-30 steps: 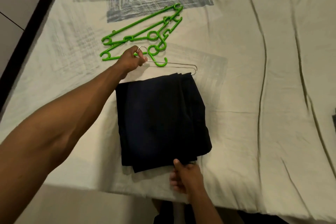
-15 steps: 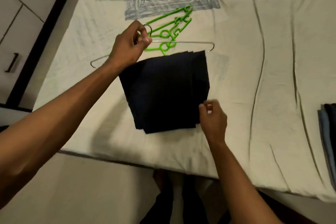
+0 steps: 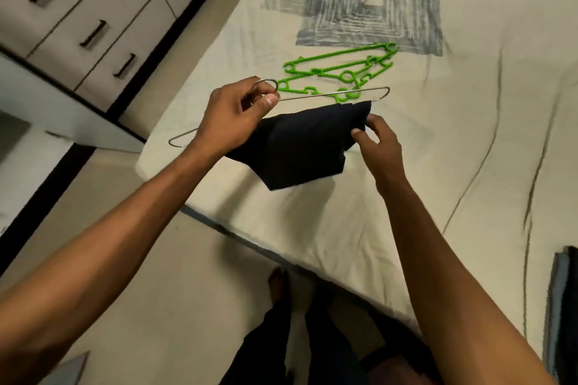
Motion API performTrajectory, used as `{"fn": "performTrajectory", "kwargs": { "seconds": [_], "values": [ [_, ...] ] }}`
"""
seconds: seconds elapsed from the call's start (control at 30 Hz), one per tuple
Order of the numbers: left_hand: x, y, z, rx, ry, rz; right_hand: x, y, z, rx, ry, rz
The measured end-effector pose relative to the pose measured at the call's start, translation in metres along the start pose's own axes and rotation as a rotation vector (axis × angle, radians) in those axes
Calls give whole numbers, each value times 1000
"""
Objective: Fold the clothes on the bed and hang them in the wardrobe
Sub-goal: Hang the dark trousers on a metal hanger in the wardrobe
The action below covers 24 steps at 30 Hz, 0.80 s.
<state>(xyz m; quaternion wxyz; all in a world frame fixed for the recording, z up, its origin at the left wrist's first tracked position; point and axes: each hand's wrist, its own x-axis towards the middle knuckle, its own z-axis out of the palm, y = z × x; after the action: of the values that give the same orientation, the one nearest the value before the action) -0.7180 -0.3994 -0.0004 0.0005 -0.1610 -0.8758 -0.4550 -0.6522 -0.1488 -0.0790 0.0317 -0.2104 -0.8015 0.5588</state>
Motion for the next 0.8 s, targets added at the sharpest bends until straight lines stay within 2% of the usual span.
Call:
{"fn": "performTrajectory", "kwargs": {
  "seconds": [0.13, 0.27, 0.53, 0.7, 0.8],
  "values": [
    [-26, 3, -44, -2, 115, -50, 2, -27, 27, 52, -98, -75],
    [-62, 0, -100, 52, 226, -118, -3, -65, 71, 62, -271, -121],
    [-158, -15, -225, 160, 480, -346, -56, -157, 183, 110, -905, -146],
    [-227, -24, -325, 191, 612, -394, -119, -221, 271, 206, -1066, -147],
    [-262, -30, -389, 191, 671, -417, -158, -261, 322, 196, -1167, -219]
  ]
}}
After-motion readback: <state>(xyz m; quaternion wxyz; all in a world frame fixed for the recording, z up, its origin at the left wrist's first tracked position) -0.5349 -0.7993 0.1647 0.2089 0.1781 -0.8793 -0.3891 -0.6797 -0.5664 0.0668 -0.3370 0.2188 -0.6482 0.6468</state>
